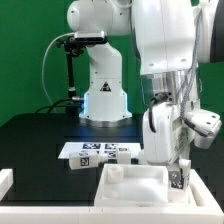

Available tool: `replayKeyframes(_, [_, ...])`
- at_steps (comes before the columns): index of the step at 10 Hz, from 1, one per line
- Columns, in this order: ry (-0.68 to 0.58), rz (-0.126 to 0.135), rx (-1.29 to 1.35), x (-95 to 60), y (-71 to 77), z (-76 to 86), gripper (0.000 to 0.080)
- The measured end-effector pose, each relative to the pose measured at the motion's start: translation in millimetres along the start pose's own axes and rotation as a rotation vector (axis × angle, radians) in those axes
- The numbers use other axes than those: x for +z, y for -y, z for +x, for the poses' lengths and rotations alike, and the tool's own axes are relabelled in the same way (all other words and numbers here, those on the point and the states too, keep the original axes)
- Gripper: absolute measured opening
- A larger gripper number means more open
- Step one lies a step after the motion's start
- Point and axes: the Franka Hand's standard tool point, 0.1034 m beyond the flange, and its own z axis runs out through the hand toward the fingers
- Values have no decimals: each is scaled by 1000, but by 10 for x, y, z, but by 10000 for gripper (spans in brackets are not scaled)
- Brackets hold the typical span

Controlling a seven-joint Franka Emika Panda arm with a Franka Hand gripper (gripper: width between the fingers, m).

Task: Assemble one leg

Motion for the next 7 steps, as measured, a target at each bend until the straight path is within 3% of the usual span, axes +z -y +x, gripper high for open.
replayKeyframes(1, [0,0,-4,1,-1,0,569])
replayKeyframes(2, [2,-1,-19,-16,-4,-20,569])
replayKeyframes(3, [13,6,-31,-100,12,-71,633])
replayKeyframes(5, [51,35,-59,-406,116,-177,644])
replayKeyframes(6, [54,17,-51,-439,126,-145,649])
replayKeyframes(7, [52,20,-52,-417,123,-144,649])
